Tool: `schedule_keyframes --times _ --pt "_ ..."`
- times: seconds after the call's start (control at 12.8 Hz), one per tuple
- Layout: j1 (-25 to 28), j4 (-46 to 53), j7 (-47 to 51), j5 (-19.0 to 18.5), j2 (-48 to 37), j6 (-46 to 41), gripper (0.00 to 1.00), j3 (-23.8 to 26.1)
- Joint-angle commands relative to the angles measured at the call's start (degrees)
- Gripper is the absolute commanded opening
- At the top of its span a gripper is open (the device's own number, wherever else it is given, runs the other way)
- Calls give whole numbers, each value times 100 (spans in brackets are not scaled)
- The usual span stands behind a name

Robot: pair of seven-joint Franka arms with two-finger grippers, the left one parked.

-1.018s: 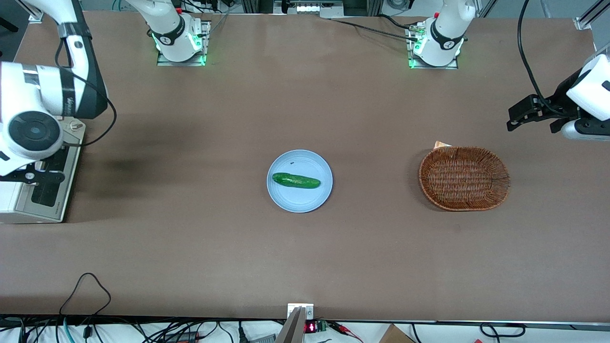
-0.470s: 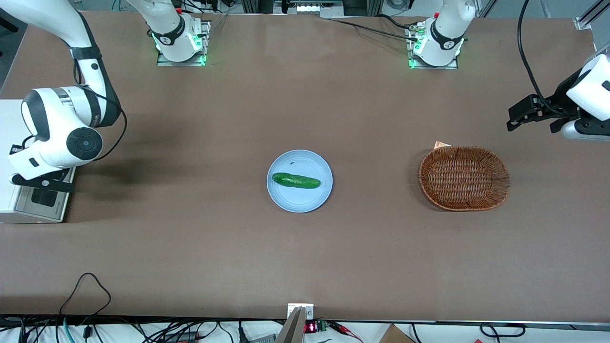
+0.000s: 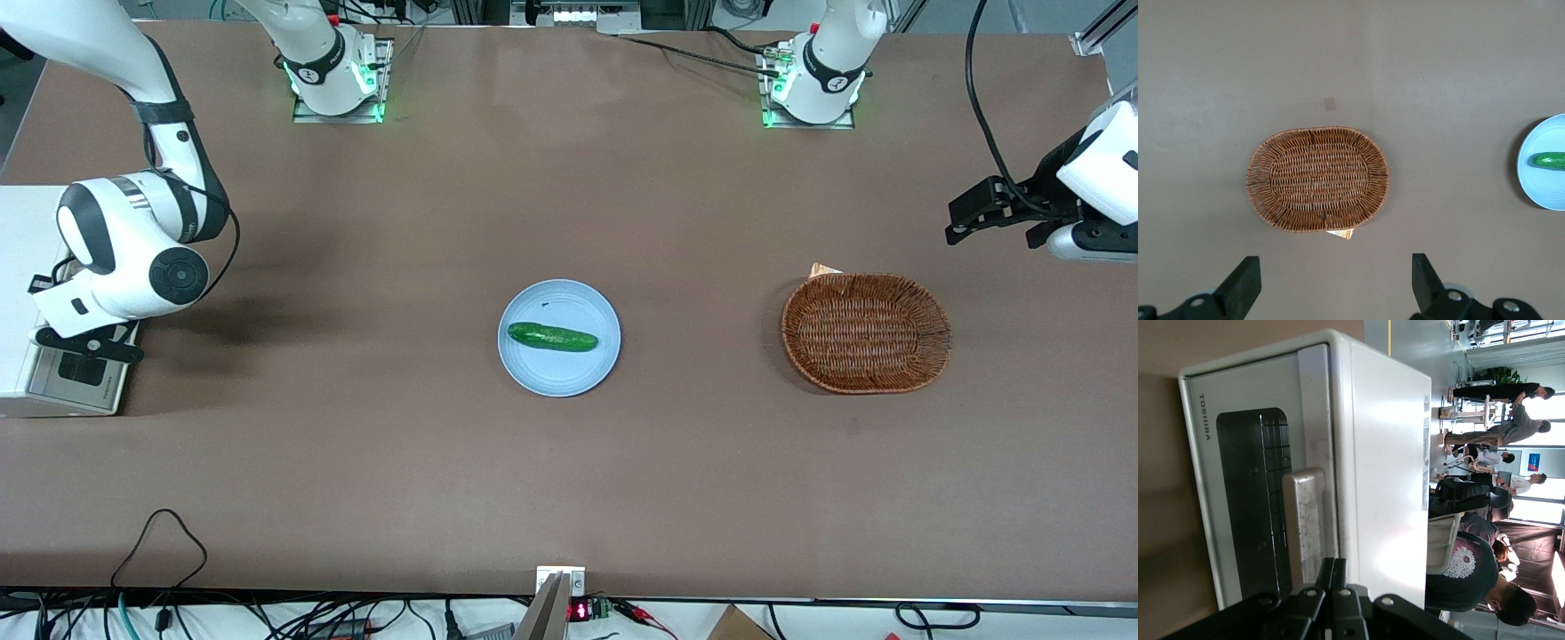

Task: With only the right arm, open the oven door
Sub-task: 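Close the right gripper on the white door handle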

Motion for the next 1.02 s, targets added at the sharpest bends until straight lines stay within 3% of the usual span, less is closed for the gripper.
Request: schedule_keyframes --times 0.0,0.94 --pt "-90 -58 255 -147 3 69 2 48" --pt "-81 -85 317 -94 187 148 2 65"
